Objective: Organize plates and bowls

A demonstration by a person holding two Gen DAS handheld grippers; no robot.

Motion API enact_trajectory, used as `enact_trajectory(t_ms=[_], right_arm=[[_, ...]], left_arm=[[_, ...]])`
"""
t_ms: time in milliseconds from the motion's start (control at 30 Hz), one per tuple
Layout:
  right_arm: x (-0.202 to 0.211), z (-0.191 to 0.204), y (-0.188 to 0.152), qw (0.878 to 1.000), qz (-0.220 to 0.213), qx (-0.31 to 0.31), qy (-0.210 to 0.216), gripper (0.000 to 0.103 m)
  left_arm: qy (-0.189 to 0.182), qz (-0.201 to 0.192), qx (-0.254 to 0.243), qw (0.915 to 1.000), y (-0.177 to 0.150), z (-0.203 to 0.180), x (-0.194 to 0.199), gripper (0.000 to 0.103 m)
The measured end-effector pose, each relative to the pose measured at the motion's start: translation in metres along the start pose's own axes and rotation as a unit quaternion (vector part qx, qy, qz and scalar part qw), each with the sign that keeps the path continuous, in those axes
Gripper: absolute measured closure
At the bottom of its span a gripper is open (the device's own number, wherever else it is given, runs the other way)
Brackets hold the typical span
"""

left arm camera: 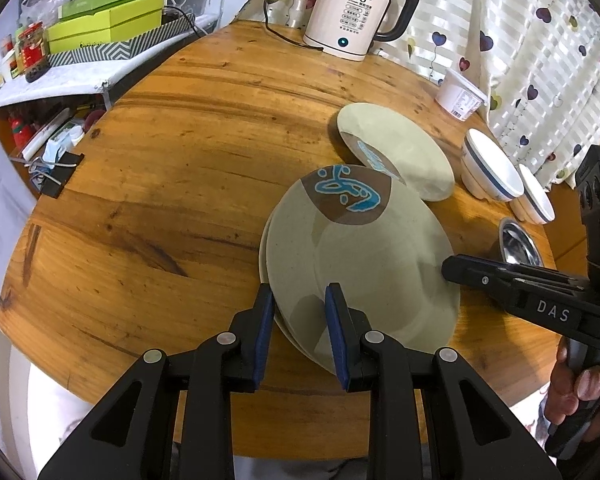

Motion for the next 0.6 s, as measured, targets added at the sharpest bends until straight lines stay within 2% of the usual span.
enact_trajectory(t_ms=[600], right_arm=[[-0.0028,0.0001,0.0011,1.0,-0.003,0.002,0.001,0.087]], left_arm=[[0.001,-0.004,-0.004,1.0,0.003,-0.0004,-0.0015,0.074]])
Point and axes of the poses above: each gripper's, at about its wrist camera, not at the fingertips, and x roughly against the way its jaws point, z to its left, y to its top, the point moved 2 cm from there along -x, roughly the way its jaws point, and after that the axes turned 15 degrees about y, right-handed, at the moved point
